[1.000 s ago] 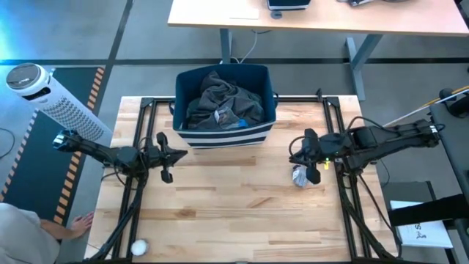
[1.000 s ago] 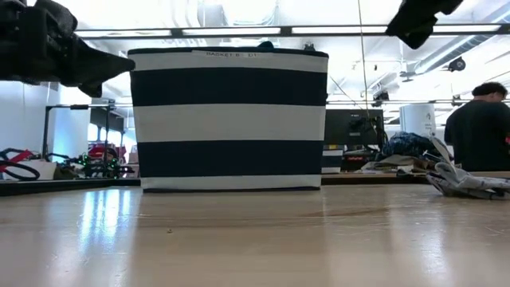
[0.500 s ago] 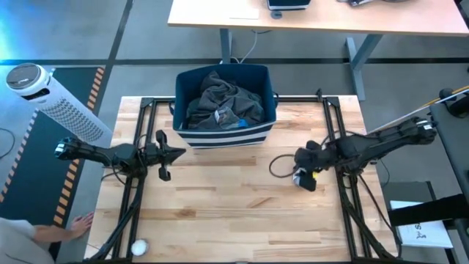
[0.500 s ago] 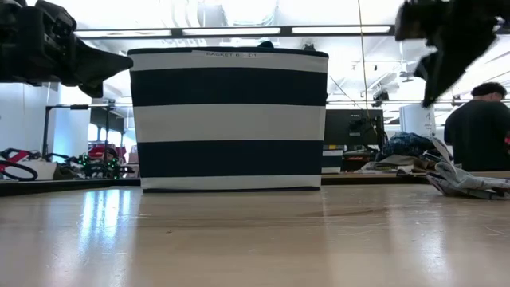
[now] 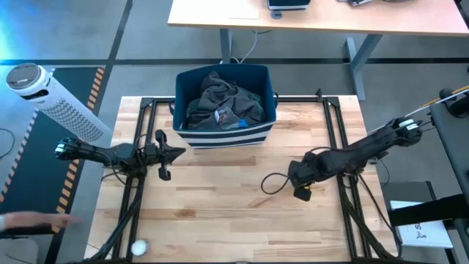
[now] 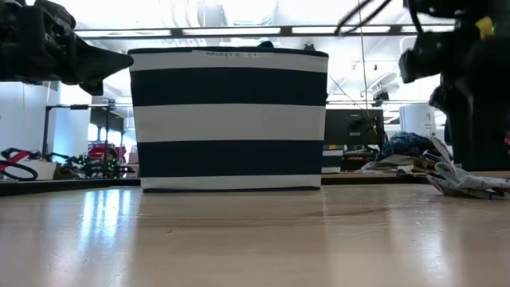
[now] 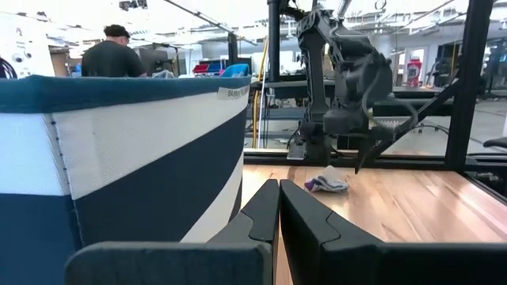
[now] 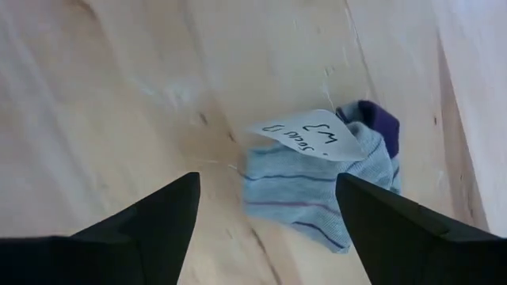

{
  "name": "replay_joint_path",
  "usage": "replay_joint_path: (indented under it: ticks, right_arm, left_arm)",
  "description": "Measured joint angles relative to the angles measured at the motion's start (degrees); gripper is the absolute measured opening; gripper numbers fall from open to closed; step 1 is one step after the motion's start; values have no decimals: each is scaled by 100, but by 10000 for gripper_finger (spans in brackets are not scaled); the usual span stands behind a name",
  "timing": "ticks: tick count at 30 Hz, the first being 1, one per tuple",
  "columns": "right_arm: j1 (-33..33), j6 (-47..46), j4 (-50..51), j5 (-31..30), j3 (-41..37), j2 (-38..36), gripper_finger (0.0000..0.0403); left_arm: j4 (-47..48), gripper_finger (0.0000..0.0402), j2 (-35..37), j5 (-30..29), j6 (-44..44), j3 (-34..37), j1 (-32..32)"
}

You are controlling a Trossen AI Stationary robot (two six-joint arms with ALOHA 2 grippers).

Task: Sort clothes
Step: Put the gray sock into the blue laundry organizer

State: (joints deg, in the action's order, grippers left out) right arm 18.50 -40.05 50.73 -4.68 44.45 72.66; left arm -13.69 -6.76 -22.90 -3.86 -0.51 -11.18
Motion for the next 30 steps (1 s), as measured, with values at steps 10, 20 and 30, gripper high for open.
replay_joint_path:
  ticks: [10,20,30]
  right_arm:
    - [-8,-162,176,-492,-14,833,261]
    - [-64,-306,-401,-439,-419,1375,220]
    - [-35,199,-565,-243,53,1018,28]
  left_arm:
    - [-35,0,13,-2,-127,2,0]
    - [-33,0,5,-2,-143,-6,0]
    - [-33,0,-13,-4,-161,-26,0]
